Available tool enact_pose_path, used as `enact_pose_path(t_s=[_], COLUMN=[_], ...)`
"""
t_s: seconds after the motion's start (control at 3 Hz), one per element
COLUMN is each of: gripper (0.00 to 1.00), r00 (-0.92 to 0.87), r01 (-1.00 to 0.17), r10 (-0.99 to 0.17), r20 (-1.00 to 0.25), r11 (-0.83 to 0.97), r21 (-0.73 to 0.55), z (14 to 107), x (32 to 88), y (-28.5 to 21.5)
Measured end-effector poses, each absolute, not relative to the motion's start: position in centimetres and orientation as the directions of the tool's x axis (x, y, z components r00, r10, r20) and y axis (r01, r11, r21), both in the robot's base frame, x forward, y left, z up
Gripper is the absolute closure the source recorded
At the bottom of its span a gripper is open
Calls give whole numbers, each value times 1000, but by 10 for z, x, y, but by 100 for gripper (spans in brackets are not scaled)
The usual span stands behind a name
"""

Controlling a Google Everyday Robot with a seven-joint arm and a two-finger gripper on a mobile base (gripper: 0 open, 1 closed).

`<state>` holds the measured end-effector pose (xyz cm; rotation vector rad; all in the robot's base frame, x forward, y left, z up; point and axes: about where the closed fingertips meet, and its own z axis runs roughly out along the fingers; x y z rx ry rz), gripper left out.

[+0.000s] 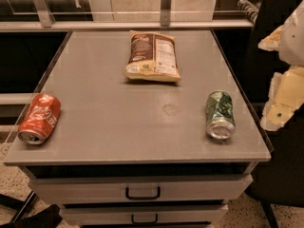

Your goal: Place 7up can into top drawer

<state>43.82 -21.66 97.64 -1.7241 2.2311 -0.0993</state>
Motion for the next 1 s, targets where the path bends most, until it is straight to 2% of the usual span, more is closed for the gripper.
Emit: enact_pose_path(t_s=[0.67,1.0], gripper=[0,0], r00=[-236,-298], r01=[-925,-910], r10=[-946,-918], r20=[-222,-261], r11=[288,356], r21=[-246,-212], z=[971,930], x=[443,464], y=[-218,-217])
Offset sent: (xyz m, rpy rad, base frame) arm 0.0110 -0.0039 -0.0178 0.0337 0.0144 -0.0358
